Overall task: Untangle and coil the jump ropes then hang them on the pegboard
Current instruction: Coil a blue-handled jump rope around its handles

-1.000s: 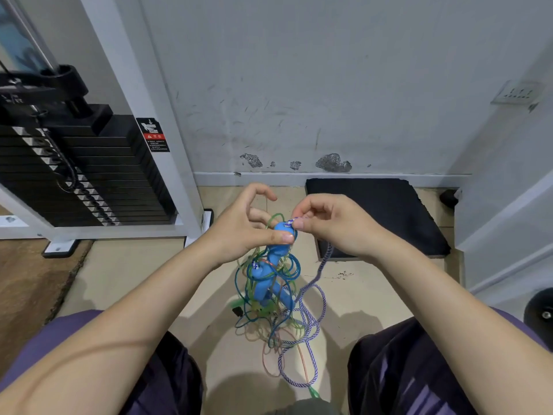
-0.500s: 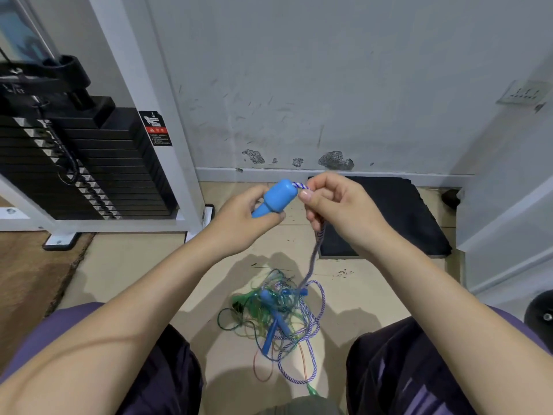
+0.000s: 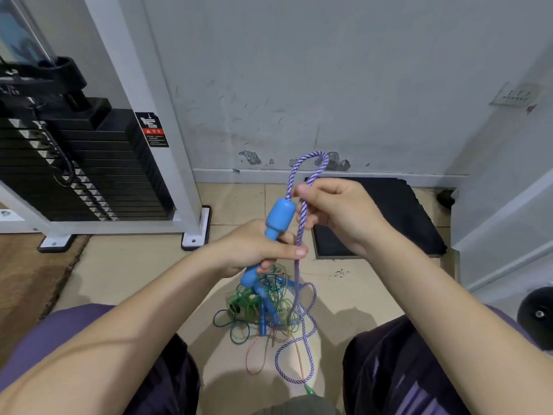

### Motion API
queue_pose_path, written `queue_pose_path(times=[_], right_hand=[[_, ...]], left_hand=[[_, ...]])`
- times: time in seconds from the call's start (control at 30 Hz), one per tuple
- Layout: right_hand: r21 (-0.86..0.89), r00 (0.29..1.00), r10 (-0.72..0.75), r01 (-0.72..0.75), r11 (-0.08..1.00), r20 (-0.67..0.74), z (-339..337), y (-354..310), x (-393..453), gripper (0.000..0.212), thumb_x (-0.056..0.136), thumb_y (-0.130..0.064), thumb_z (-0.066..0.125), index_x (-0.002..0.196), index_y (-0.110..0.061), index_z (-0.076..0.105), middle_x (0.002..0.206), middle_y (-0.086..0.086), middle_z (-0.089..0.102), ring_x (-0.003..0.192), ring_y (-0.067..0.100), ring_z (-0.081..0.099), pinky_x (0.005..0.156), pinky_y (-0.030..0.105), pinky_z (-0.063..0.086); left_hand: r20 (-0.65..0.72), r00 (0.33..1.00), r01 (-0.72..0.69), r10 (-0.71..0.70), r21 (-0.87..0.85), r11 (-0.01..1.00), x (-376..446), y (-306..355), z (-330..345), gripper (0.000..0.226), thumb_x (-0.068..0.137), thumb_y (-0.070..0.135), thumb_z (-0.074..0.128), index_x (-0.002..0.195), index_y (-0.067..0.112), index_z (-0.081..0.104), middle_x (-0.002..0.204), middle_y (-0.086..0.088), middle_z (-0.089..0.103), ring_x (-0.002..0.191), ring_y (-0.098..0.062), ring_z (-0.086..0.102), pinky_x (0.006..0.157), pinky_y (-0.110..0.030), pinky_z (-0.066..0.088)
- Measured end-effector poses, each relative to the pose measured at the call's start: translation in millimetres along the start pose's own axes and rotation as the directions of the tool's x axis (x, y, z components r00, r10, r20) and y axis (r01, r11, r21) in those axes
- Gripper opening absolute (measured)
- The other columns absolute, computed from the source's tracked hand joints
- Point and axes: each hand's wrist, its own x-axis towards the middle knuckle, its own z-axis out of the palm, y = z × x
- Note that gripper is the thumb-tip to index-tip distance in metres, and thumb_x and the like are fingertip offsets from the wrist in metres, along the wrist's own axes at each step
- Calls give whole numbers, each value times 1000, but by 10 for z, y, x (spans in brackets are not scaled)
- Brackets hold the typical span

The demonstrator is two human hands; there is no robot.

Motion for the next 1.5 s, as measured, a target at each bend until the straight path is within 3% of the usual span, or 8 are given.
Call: queue_pose_path(times=[0.13, 0.23, 0.33, 0.67, 0.8, 1.0, 1.33, 1.5], right_hand=[[107, 999, 34, -32, 994, -15, -126, 1, 57, 25, 85, -18, 68, 104, -2, 66, 84, 11, 66, 69, 18, 64, 72, 29, 59], [-226, 947, 200, -143, 964, 253, -182, 147, 50, 37, 81, -25, 75, 114, -13, 65, 103, 7, 73, 92, 15, 69, 87, 33, 56], [-538, 850, 335, -74, 840, 407, -125, 279, -13, 16, 90, -17, 68, 105, -14, 73, 96, -1, 72, 86, 8, 63, 75, 23, 53], [234, 998, 16, -29, 972, 60, -121, 30, 52, 20, 99, -10, 47, 100, 2, 64, 77, 8, 70, 70, 17, 69, 67, 23, 58], [11, 1000, 16, -17, 1000, 23, -186, 45, 70, 16, 94, -16, 60, 102, -4, 67, 90, 12, 68, 85, 19, 66, 73, 30, 60], [-518, 875, 295, -61, 853, 385, -52, 298, -14, 12, 88, -9, 70, 99, -5, 73, 76, 1, 71, 71, 12, 63, 65, 24, 52], [230, 983, -1, -42, 972, 185, -78, 11, 43, 26, 84, -18, 58, 98, 2, 64, 82, 9, 71, 57, 13, 62, 51, 19, 49], [-104, 979, 99, -81, 991, 180, -144, 107, 76, 34, 73, -19, 74, 101, -3, 63, 84, 12, 64, 65, 21, 62, 55, 26, 50]], left_hand=[[-110, 989, -116, 102, -125, 985, 6, 49, -33, 26, 84, 16, 70, 92, -8, 66, 56, -6, 59, 44, -12, 48, 41, -19, 30], [-226, 962, -237, 155, -404, 883, 17, 89, -114, 24, 79, 18, 65, 91, -3, 65, 64, -5, 66, 52, -11, 62, 38, -15, 31], [-317, 938, -301, 143, -537, 788, 22, 119, -190, 18, 80, 20, 62, 89, 5, 65, 66, -2, 66, 53, -10, 62, 37, -14, 30], [-10, 1000, -5, 5, -57, 998, 34, -47, -53, 15, 83, 19, 73, 93, 8, 74, 89, -2, 75, 81, -24, 46, 50, -16, 35], [-153, 985, -102, 80, -144, 984, 21, 28, -114, 19, 88, 12, 66, 99, -3, 69, 79, -4, 75, 63, -8, 56, 53, -15, 45], [-268, 949, -292, 168, -540, 789, -36, 187, -192, 16, 85, 17, 59, 92, 4, 66, 79, -6, 74, 62, -12, 66, 63, -20, 56], [-59, 997, -42, 41, -8, 999, -23, 24, -90, 16, 79, 8, 78, 93, 1, 75, 78, 4, 72, 58, -1, 54, 53, -15, 38], [-229, 965, -190, 129, -266, 945, -33, 120, -149, 18, 77, 15, 71, 86, 0, 66, 75, -9, 72, 66, -11, 69, 54, -18, 51]])
